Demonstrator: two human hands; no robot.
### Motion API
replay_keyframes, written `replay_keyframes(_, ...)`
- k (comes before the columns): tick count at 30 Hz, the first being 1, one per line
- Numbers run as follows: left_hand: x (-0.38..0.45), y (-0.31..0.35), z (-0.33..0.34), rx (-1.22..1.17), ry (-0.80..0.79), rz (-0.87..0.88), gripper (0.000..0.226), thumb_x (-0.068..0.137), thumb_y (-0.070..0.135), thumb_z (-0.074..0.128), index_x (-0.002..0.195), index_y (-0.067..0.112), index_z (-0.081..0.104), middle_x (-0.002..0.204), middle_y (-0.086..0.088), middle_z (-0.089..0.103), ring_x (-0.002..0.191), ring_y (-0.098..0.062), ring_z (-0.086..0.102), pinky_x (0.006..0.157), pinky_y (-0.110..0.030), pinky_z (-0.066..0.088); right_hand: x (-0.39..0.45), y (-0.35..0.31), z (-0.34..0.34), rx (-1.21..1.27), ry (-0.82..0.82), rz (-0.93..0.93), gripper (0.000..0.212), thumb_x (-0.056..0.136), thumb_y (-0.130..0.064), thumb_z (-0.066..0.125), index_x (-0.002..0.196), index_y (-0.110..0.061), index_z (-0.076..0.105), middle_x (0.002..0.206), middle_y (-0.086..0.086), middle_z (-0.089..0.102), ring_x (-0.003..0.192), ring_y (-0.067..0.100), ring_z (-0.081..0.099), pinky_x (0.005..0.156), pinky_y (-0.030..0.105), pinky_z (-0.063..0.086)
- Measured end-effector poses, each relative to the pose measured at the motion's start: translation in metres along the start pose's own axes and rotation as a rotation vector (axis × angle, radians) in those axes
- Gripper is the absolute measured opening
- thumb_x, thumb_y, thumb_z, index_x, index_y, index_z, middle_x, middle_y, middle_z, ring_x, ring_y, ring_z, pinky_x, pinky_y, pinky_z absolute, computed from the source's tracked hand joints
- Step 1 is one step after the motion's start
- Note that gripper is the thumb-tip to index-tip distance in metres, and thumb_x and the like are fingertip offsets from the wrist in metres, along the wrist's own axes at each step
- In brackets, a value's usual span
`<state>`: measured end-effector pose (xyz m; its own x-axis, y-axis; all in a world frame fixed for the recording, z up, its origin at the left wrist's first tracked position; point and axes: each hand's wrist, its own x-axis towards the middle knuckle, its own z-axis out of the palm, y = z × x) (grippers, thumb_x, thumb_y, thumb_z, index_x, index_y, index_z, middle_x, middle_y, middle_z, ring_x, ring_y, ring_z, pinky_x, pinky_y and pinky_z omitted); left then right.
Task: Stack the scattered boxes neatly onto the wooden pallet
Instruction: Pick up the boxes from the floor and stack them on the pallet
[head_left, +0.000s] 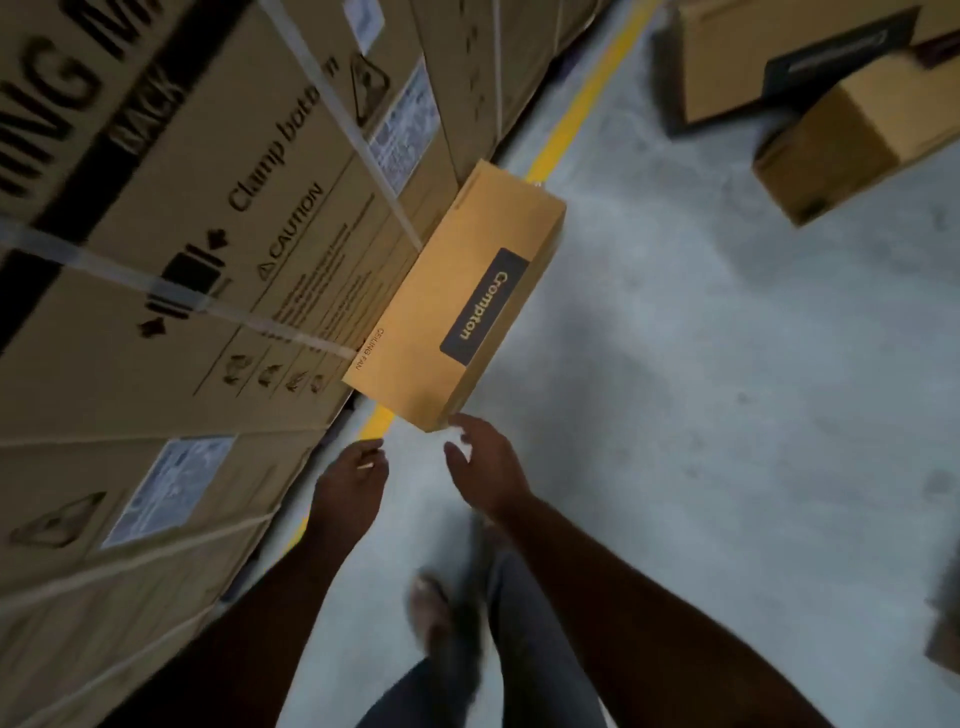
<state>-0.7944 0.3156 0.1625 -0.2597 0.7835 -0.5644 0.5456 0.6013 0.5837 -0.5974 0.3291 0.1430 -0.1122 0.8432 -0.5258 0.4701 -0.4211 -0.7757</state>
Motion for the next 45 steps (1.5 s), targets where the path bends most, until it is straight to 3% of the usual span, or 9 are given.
replay_keyframes(10,0.207,-0.049,0.030,0.217,-0.075,-0.007,0.059,0.097,0.031,0.069,0.150,0.013,0.048,0.154,-0.010,0.049,0.139,-0.029,0.048,0.111,-0.044,0.044,0.149,0.088,0.131,-0.624,-0.324,-0.002,0.070,0.109,-0.056,0.028,0.168,-0.030,0.001,0.174,-0.011,-0.015,0.160,0.018,-0.017,0.126,0.061,0.004)
replay_keyframes(14,0.225,-0.060,0.033,0.196,-0.047,0.170,0.041,0.107,0.033,0.052,0.138,0.006,0.057,0.137,-0.015,0.060,0.128,-0.031,0.056,0.107,-0.046,0.046,0.098,0.136,0.134,-0.576,0.195,-0.127,0.054,0.103,-0.038,0.045,0.155,-0.023,0.050,0.169,-0.004,0.033,0.157,0.032,0.029,0.121,0.062,0.026)
replay_keyframes(17,0.235,-0.070,0.039,0.233,-0.116,0.152,0.054,0.109,0.043,0.042,0.134,-0.002,0.055,0.132,-0.026,0.059,0.125,-0.040,0.055,0.107,-0.052,0.044,0.056,0.172,0.119,-0.181,0.496,0.282,0.052,0.099,-0.049,0.043,0.142,-0.025,0.061,0.147,0.007,0.061,0.137,0.037,0.055,0.106,0.053,0.050)
replay_keyframes(22,0.236,-0.088,0.090,0.382,-0.466,-0.061,0.094,0.095,0.057,0.062,0.164,0.012,0.017,0.170,-0.008,0.021,0.154,-0.030,0.027,0.123,-0.050,0.029,0.052,0.198,0.092,0.415,0.447,0.609,0.102,0.077,-0.099,0.034,0.162,-0.043,0.027,0.160,-0.005,0.048,0.146,0.023,0.045,0.122,0.050,0.035)
replay_keyframes(25,0.242,-0.092,0.123,0.255,-0.466,-0.044,0.091,0.081,0.054,0.081,0.152,0.014,0.041,0.151,-0.006,0.053,0.136,-0.029,0.053,0.111,-0.049,0.046,0.064,0.207,0.091,0.575,0.451,0.581,0.087,0.091,-0.068,0.063,0.163,-0.039,0.024,0.155,-0.013,0.046,0.120,-0.016,0.056,0.096,0.009,0.047)
replay_keyframes(29,0.258,-0.087,0.133,0.219,-0.423,-0.091,0.096,0.065,0.049,0.093,0.141,0.011,0.049,0.134,-0.007,0.063,0.113,-0.026,0.065,0.096,-0.043,0.056,0.070,0.212,0.095,0.870,0.311,0.715,0.096,0.093,-0.046,0.075,0.164,-0.043,0.010,0.168,-0.005,0.032,0.150,0.028,0.039,0.114,0.053,0.043)
replay_keyframes(36,0.192,-0.032,0.109,0.035,-0.428,-0.085,0.103,0.052,0.053,0.100,0.128,0.014,0.042,0.127,-0.007,0.062,0.110,-0.020,0.069,0.091,-0.041,0.060,-0.001,0.173,0.044,0.752,0.534,0.503,0.073,0.099,-0.024,0.071,0.160,-0.035,0.033,0.150,-0.006,0.057,0.135,0.019,0.057,0.113,0.046,0.048)
replay_keyframes(40,0.087,0.010,0.084,-0.080,-0.527,-0.085,0.066,0.068,0.038,0.091,0.126,0.037,0.059,0.118,0.004,0.074,0.101,-0.014,0.072,0.065,-0.016,0.056,-0.064,0.133,-0.017,0.834,0.555,0.507,0.069,0.100,-0.023,0.069,0.160,-0.033,0.036,0.147,-0.004,0.060,0.131,0.019,0.061,0.112,0.047,0.051)
replay_keyframes(45,-0.055,0.061,0.038,-0.188,-0.550,-0.106,0.044,0.086,0.030,0.082,0.125,0.042,0.063,0.113,0.022,0.074,0.100,-0.001,0.070,0.078,-0.028,0.051,-0.163,0.076,-0.087,0.791,0.489,0.510,0.061,0.100,-0.028,0.069,0.155,-0.034,0.045,0.136,-0.004,0.066,0.122,0.022,0.064,0.101,0.047,0.057)
